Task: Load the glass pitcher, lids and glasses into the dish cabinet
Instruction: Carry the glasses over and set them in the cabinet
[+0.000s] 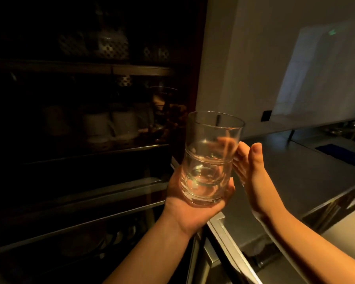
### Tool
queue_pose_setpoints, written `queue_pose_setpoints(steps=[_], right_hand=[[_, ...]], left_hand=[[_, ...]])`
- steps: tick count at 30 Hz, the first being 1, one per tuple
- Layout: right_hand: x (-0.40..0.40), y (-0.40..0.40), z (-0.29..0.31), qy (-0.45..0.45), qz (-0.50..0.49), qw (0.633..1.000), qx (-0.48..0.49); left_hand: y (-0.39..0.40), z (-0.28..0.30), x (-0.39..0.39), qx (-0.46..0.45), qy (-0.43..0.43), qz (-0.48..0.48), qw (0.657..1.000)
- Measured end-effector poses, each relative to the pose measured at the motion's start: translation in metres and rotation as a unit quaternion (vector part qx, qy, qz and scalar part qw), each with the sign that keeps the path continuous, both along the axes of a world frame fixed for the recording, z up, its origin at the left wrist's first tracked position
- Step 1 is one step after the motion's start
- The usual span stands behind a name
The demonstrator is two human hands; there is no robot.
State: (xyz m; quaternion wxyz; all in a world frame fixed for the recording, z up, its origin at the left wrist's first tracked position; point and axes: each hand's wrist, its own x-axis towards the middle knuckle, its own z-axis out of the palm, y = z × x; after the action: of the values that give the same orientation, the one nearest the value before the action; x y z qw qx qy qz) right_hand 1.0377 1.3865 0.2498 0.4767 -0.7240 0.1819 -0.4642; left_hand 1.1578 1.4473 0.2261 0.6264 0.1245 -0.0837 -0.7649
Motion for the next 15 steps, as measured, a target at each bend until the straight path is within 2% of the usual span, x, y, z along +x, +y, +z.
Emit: queue_pose_setpoints(steps=[6,15], right_hand=[[0.045,0.046,-0.011,-0.05,0.097,0.986,0.128],[0.136,0.098,-0.033,-0.073,0.204,0.926,0.309]], left_hand=[[0.07,0.008,0.035,-0.002,0.037,0.061,0.997],[0.171,0.004,0.102,-0.01,0.035,0.232,0.972]])
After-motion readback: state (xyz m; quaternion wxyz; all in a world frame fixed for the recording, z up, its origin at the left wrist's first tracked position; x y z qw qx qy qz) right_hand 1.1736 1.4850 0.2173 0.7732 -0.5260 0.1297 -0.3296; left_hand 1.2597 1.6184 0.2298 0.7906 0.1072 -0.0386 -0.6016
